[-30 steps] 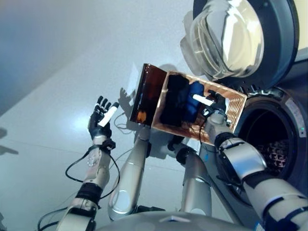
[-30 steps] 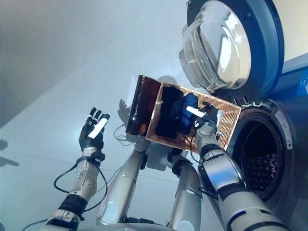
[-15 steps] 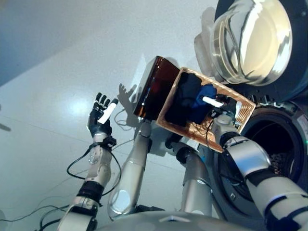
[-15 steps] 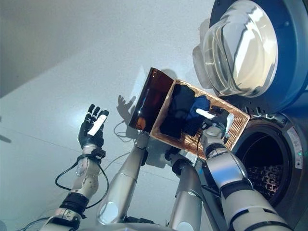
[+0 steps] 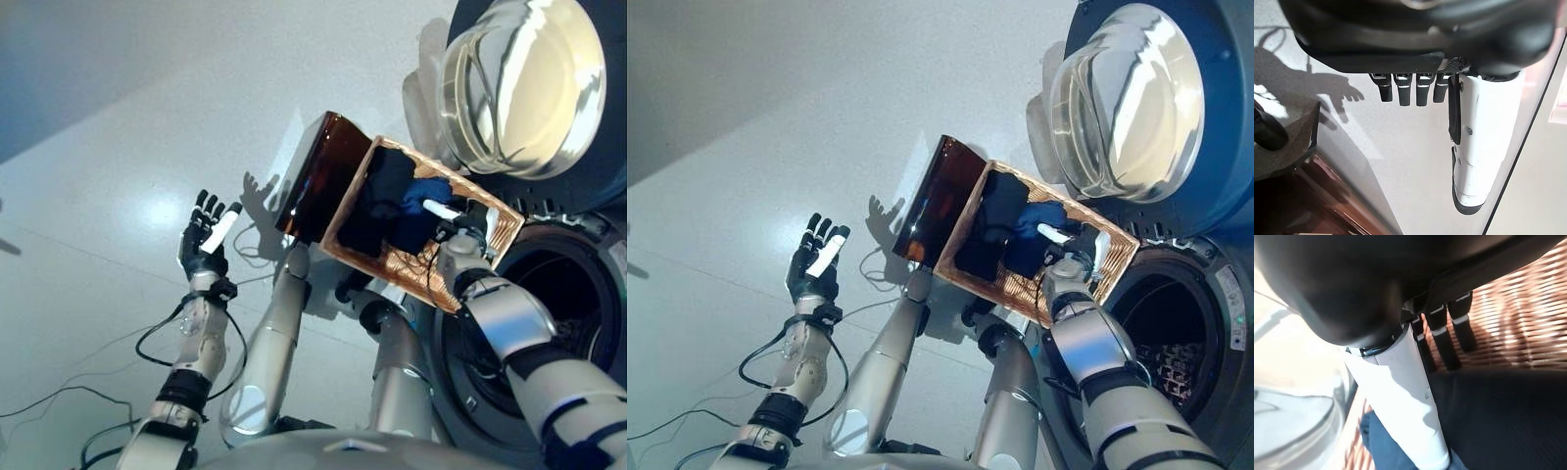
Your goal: Pick up the clothes and place them into the washing machine
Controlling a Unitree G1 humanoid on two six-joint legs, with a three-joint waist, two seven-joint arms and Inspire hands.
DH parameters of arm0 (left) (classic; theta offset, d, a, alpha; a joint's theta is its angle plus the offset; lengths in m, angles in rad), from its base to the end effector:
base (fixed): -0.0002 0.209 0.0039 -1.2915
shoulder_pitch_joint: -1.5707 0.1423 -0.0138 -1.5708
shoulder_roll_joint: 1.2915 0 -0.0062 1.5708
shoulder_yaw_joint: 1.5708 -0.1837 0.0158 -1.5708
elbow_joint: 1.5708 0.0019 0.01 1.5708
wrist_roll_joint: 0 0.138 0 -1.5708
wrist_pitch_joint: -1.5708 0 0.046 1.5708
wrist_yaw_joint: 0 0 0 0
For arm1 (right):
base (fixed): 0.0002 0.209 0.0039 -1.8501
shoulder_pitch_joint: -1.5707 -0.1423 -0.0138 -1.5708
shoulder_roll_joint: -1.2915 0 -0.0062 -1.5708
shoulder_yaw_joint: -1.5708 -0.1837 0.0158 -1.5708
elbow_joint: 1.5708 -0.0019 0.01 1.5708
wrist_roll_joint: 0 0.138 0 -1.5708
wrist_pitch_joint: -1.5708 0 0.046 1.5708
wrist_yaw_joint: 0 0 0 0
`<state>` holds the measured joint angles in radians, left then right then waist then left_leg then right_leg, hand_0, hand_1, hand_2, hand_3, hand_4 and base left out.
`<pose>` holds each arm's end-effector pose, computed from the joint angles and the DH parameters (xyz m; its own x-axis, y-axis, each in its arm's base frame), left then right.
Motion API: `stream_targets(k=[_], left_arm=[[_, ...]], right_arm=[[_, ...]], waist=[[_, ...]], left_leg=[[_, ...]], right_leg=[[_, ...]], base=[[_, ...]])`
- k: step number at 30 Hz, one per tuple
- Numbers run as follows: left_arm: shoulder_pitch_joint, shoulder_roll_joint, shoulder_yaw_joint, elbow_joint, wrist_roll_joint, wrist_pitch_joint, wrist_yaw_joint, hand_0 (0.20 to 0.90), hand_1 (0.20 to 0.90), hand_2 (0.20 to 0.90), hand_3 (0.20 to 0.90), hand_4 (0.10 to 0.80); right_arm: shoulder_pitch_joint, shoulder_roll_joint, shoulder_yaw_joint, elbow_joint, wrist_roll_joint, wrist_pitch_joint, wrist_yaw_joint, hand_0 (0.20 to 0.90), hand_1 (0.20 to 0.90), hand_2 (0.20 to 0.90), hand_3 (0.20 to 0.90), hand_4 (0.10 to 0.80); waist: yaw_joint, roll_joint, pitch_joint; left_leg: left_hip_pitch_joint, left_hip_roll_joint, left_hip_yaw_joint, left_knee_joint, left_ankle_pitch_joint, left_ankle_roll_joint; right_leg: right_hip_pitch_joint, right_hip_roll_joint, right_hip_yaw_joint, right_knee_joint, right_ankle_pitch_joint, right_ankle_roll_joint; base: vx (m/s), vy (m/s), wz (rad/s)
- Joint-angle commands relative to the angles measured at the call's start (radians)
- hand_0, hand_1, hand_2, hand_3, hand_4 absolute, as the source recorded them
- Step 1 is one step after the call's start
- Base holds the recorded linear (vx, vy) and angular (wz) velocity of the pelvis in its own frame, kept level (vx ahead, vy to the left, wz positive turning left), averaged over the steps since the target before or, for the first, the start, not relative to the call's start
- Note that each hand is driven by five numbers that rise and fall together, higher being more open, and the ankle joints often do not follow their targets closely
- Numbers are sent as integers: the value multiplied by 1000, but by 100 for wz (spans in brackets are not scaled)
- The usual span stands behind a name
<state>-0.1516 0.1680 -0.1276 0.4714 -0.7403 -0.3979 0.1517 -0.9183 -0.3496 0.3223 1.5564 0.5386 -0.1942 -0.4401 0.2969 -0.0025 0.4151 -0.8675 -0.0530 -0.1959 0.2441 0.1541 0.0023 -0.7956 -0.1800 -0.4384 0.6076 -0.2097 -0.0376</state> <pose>0.2216 0.1736 0.0043 0.9653 0.2519 -0.0683 -0.2530 0.8390 -0.4817 0.3157 -0.2281 0.0492 0.7347 -0.6140 -0.2885 0.5436 0.7872 -0.2913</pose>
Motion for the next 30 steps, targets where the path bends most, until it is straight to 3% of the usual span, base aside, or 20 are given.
stream_targets(k=[1,14,23,30], left_arm=[[40,25,14,-137,38,-52,-22,900,900,900,900,800],[75,33,23,-101,38,-43,-42,900,900,900,900,800],[127,37,38,-75,27,-27,-83,900,900,900,900,800],[142,32,54,-25,11,-26,-108,900,900,900,900,800]], right_arm=[[-30,89,38,-48,-67,3,83,200,200,200,200,300],[84,27,-36,-36,-60,8,78,200,200,200,200,300],[261,-78,-154,-21,-42,7,84,200,200,200,200,300],[355,-132,-287,-40,61,-34,88,200,200,200,200,300]], waist=[[74,4,4],[42,-1,-26],[-23,-23,-90],[-74,-9,-124]], left_leg=[[-18,-58,24,93,-129,-37],[50,-48,47,53,-126,-30],[168,-38,81,-13,-126,-19],[232,-33,111,-48,-124,-15]], right_leg=[[27,-19,58,-68,44,68],[94,-15,86,-123,66,73],[205,-5,120,-237,113,87],[260,-3,152,-297,138,96]], base=[[0,0,0],[12,2,1],[33,8,-8],[18,26,-18]])
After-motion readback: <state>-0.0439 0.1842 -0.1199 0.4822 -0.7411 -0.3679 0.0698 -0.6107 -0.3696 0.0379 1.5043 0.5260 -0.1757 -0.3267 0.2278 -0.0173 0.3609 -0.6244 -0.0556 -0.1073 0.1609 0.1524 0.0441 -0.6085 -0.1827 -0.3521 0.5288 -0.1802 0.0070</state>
